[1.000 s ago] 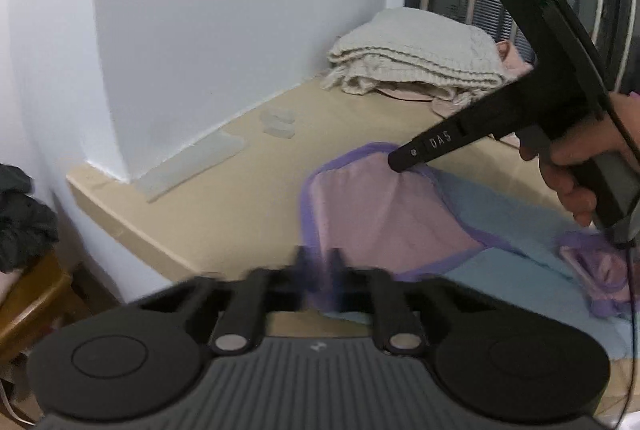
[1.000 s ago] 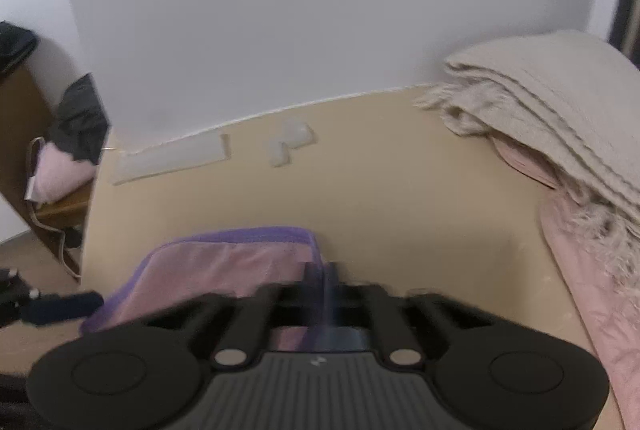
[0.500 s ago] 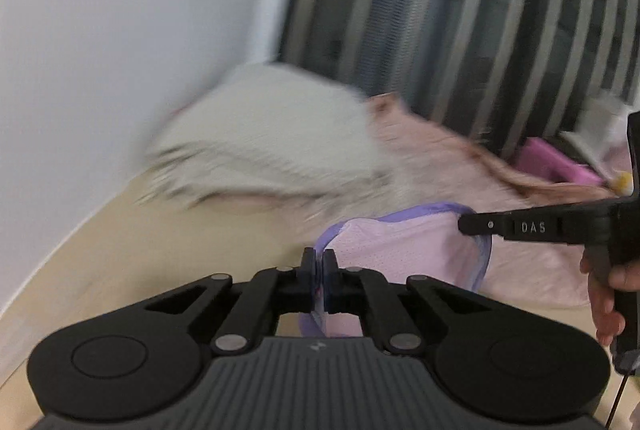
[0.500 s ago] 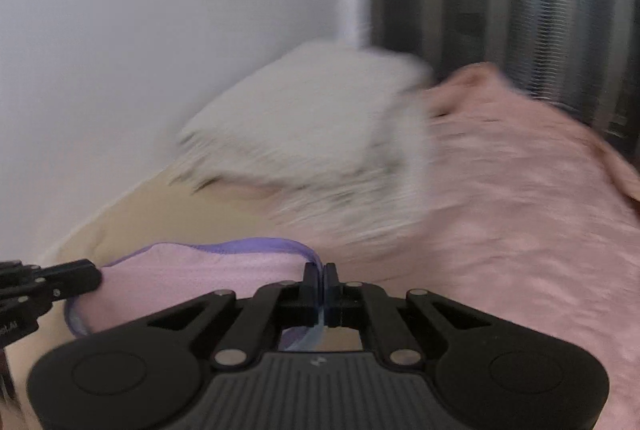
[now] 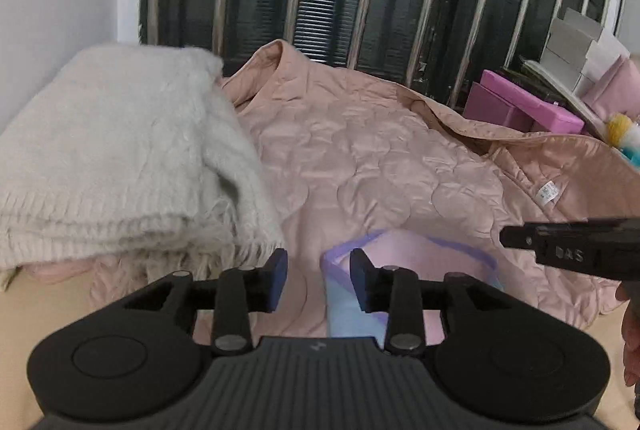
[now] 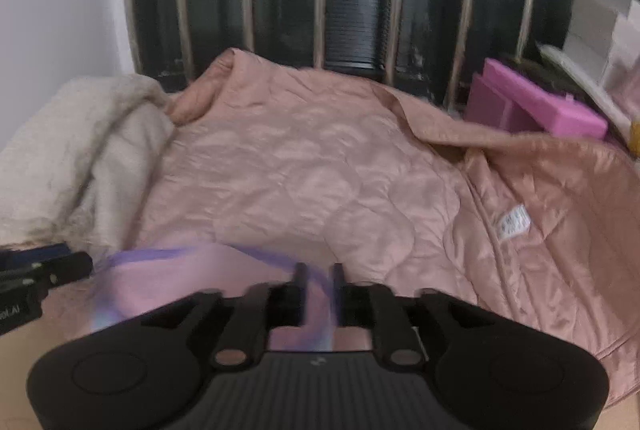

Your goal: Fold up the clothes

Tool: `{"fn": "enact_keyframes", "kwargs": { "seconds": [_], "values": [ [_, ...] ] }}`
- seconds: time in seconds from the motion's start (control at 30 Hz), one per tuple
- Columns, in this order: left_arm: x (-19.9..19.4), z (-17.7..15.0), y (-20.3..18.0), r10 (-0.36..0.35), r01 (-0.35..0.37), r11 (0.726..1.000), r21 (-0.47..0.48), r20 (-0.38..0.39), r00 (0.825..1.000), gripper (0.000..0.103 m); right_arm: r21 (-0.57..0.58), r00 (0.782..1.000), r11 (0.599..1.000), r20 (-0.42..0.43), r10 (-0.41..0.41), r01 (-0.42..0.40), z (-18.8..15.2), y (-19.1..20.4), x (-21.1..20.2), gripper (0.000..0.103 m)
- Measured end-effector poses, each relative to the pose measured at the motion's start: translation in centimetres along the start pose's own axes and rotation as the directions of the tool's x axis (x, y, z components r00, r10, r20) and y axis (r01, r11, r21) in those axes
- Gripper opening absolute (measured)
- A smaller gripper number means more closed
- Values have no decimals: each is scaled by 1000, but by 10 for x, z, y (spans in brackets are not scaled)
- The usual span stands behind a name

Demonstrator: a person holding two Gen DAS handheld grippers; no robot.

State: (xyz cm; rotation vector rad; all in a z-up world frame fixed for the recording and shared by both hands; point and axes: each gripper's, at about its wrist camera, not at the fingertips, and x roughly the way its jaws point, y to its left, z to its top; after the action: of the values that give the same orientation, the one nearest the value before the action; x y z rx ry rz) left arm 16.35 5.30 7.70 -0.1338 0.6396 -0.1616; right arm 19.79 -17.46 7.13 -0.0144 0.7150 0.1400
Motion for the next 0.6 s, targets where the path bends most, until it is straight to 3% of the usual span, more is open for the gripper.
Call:
{"fn": "enact_keyframes", "kwargs": {
  "seconds": [0.1, 0.13, 0.17, 0.27, 0.37, 0.43, 0.5, 0.53, 0.6],
  "values": [
    [-50, -18, 7, -100, 101, 994, -38, 20, 995, 42, -30, 995, 997, 69, 74, -72, -27, 5, -47, 27],
    [-74, -30, 4, -167, 168, 986, -18, 27, 986, 49, -56, 986, 992, 114, 118, -112, -41, 8, -74, 34],
    [-94, -46, 0, -223, 222, 975, 14, 18, 975, 55, -99, 976, 980, 117, 182, -171, -60, 10, -93, 37],
    [-134, -102, -16, -291, 296, 949, 110, -59, 955, 57, -192, 933, 924, 75, 351, -332, -119, 11, -136, 34],
    [-149, -153, -27, -278, 300, 940, 161, -149, 949, 57, -155, 901, 890, 2, 433, -428, -174, 6, -152, 27],
    [-147, -167, -30, -238, 263, 952, 157, -163, 958, 57, -104, 891, 885, -20, 454, -453, -195, 4, -151, 27],
    [-140, -170, -31, -222, 249, 958, 141, -182, 958, 47, -90, 886, 882, -7, 463, -462, -203, 7, -148, 21],
    [-138, -172, -31, -217, 244, 960, 140, -185, 959, 36, -82, 880, 877, -4, 475, -473, -204, 9, -146, 15],
    [-136, -174, -33, -208, 235, 962, 136, -190, 960, 34, -49, 878, 877, -21, 478, -479, -207, 13, -139, 8]
  ]
}}
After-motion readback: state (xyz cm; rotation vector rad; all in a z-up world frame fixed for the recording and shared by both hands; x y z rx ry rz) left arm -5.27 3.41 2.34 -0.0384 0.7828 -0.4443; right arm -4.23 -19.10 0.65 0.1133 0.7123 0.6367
